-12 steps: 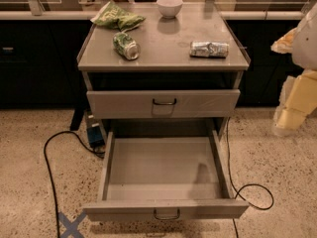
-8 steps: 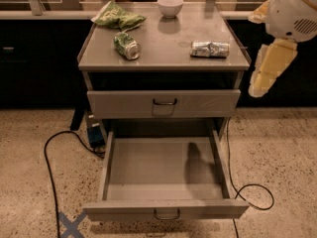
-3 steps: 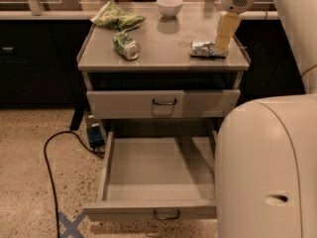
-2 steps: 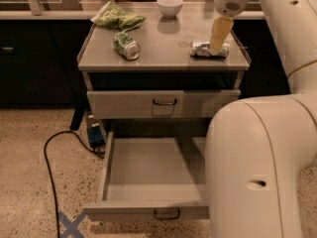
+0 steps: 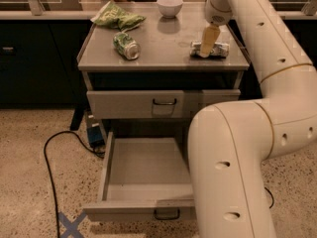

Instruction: Place redbull can into middle drawer

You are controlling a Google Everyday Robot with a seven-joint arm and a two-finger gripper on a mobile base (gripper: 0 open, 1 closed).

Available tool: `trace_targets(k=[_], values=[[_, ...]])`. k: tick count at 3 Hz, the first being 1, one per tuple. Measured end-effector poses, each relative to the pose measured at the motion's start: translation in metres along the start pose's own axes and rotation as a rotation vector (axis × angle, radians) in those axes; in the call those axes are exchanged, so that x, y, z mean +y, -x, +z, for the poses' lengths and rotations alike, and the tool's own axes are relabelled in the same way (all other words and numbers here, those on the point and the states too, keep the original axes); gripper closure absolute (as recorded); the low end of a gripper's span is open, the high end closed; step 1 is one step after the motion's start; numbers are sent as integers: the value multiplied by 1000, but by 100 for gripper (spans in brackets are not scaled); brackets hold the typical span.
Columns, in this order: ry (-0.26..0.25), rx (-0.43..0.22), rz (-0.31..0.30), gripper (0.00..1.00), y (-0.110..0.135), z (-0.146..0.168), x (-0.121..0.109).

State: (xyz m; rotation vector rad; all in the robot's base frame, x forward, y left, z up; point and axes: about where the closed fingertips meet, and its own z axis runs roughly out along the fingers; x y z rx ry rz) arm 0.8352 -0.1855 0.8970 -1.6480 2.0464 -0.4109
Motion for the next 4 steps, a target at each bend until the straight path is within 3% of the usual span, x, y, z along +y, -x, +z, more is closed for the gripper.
trace_targets(k=[2,4], values=[[63,74,74,0,-19,35,17],[89,87,93,0,-18,42,25]])
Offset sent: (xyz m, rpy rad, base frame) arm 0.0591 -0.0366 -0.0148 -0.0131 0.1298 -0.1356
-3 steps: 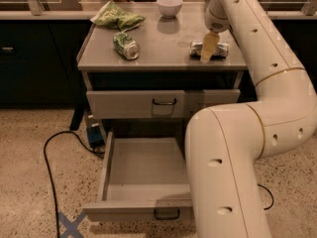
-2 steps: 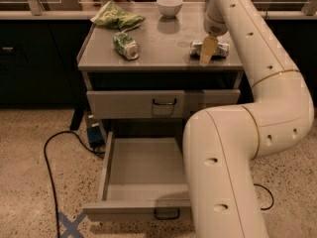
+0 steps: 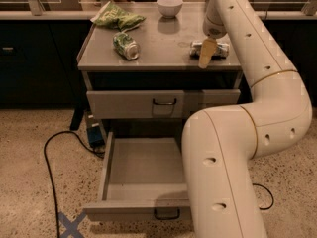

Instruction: Place redbull can into middle drawer

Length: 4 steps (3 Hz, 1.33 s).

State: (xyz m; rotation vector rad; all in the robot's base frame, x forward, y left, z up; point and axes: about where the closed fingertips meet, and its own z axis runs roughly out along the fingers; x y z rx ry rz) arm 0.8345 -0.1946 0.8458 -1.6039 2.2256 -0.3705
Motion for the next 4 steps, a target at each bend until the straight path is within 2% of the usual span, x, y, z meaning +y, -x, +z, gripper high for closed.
trace_targets(k=[3,4], values=[[52,19,25,0,1,12,14],[52,19,25,0,1,12,14]])
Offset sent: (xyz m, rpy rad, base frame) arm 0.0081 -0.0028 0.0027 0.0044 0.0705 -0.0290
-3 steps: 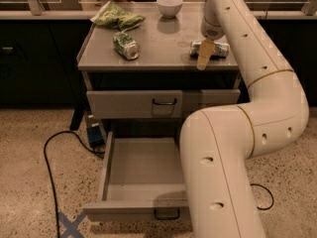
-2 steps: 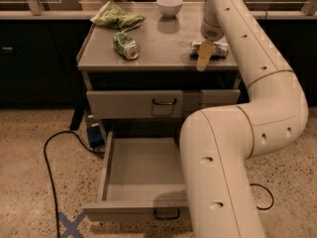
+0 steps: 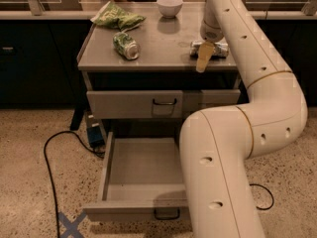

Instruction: Place redbull can into middle drawer

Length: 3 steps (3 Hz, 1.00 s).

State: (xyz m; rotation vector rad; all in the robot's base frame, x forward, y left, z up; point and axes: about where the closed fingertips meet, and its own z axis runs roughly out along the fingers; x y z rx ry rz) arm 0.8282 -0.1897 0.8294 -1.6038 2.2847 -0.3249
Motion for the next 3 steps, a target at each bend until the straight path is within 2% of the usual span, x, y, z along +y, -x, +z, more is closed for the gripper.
trace_targets(k=[1,2,3], values=[[25,12,14,0,0,0,7],[57,45,25,19,3,-2,17],[58,46,25,42,3,-2,17]])
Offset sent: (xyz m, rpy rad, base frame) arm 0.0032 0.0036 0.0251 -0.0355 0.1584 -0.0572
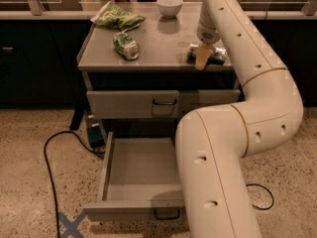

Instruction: Place redbull can into middle drawer

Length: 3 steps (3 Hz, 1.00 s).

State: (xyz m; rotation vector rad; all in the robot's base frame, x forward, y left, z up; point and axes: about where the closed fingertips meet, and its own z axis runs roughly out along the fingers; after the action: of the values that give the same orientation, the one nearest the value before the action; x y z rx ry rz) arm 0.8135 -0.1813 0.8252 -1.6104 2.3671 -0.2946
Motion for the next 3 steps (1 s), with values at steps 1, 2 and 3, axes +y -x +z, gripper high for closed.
trace_targets(k=[1,2,3], values=[[0,0,0,65,0,0,0],[-15,-18,-2,88,2,-2,-4],[-90,-168,-60,100,2,-36,-21]])
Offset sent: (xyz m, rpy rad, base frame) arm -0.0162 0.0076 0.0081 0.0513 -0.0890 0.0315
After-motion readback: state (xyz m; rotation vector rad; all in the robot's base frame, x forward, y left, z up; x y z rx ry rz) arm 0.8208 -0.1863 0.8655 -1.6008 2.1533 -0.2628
